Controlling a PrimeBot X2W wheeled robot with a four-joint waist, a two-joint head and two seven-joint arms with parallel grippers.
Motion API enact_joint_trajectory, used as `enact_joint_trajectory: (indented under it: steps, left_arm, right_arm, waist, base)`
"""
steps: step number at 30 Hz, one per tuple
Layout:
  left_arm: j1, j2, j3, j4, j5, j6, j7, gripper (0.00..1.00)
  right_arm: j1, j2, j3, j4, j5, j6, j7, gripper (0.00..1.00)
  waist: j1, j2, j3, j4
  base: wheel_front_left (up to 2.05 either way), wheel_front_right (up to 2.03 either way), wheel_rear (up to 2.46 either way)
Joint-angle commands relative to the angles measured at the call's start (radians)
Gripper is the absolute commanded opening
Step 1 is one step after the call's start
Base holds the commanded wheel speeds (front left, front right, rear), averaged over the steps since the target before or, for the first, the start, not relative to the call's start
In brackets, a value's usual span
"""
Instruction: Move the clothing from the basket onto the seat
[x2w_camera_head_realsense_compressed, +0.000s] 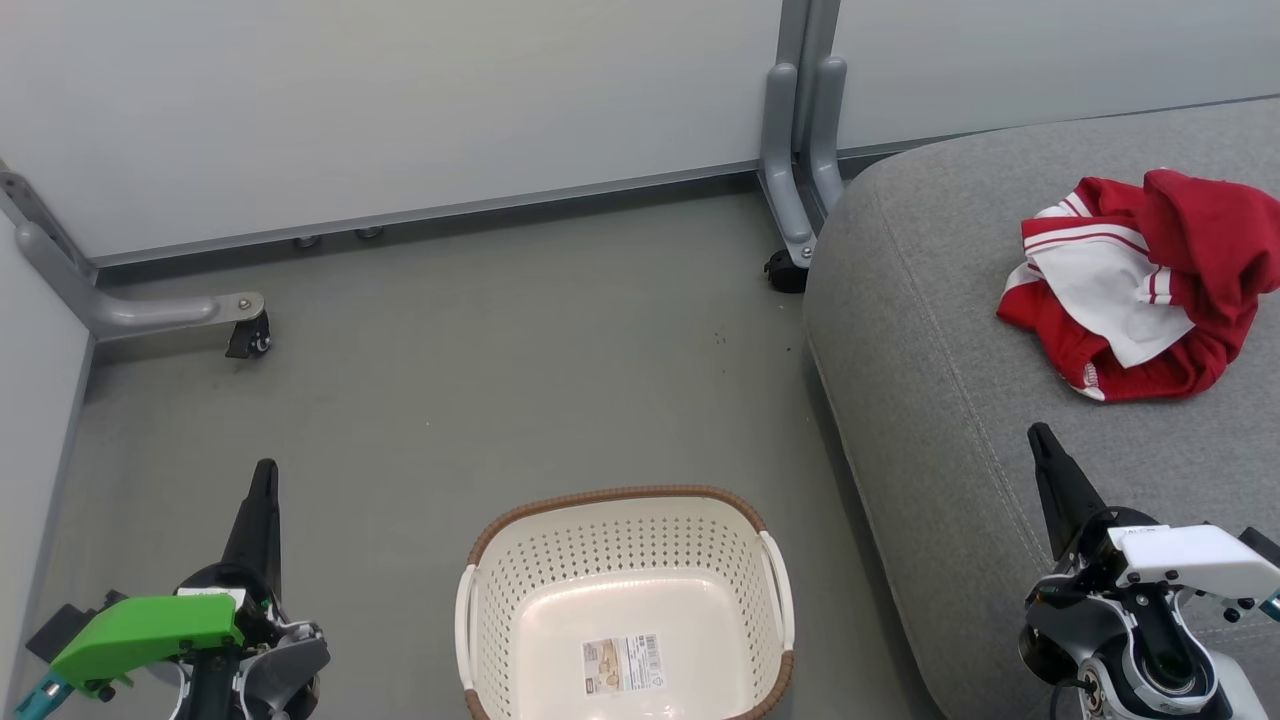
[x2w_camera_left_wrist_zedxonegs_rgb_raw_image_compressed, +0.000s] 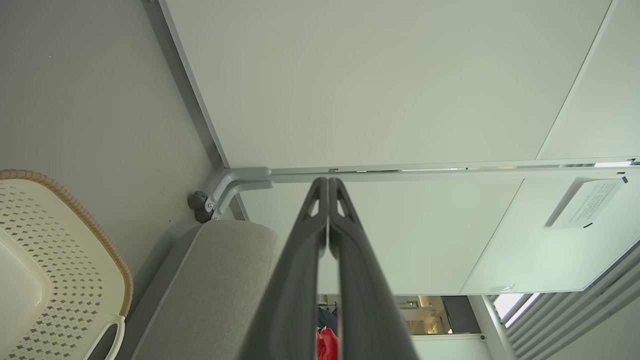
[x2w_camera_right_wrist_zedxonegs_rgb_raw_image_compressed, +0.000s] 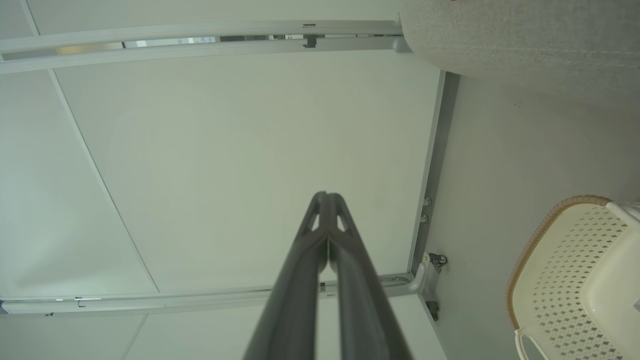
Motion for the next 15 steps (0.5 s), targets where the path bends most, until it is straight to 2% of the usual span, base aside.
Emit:
enact_joint_trajectory:
  steps: [1, 15]
  left_arm:
    - [-0.015, 0.001, 0.005, 0.001, 0.003, -0.006, 0.002, 0.00]
    - [-0.015, 0.000, 0.006, 0.001, 0.004, -0.006, 0.002, 0.00]
  right_arm:
    - [-0.008, -0.002, -0.002, 0.002, -0.006, 0.000, 0.004, 0.00]
    - [-0.008, -0.001, -0.003, 0.002, -0.006, 0.000, 0.005, 0.00]
  waist:
    - [0.0000, 0.0000, 0.000, 0.000]
    - [0.0000, 0.0000, 0.000, 0.000]
  base:
    - [0.00, 0.00, 0.00]
    - [0.00, 0.00, 0.00]
